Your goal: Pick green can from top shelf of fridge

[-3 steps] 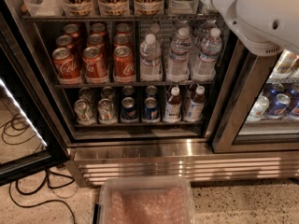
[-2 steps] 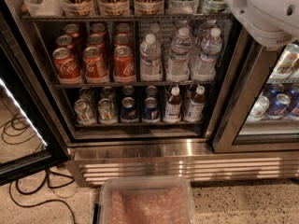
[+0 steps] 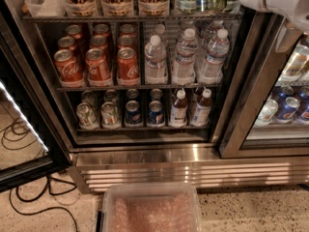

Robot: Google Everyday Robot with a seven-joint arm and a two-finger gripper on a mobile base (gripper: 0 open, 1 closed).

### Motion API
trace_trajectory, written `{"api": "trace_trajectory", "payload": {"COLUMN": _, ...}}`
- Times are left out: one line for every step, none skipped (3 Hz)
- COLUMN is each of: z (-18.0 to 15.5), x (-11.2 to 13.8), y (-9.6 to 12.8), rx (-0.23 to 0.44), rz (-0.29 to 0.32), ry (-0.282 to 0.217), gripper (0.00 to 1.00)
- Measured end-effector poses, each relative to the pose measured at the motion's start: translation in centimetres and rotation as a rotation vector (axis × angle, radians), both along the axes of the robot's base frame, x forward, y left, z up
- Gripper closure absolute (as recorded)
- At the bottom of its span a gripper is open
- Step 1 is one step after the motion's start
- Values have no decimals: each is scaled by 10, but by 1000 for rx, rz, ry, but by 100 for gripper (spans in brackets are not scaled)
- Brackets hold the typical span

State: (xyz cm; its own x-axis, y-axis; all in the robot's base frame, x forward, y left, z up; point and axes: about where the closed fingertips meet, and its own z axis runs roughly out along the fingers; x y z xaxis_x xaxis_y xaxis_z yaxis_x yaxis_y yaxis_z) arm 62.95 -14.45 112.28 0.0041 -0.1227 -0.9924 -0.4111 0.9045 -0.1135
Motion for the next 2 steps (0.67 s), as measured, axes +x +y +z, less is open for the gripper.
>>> {"api": "trace_trajectory", "payload": {"z": -11, "x": -33, "y": -14, "rx": -41, "rz": 44, "ry": 101, "gripper": 100}}
{"api": "trace_trajectory", "payload": {"z": -22, "x": -41, "y": -2, "rx": -56, "rz": 94, "ry": 145, "gripper": 100}}
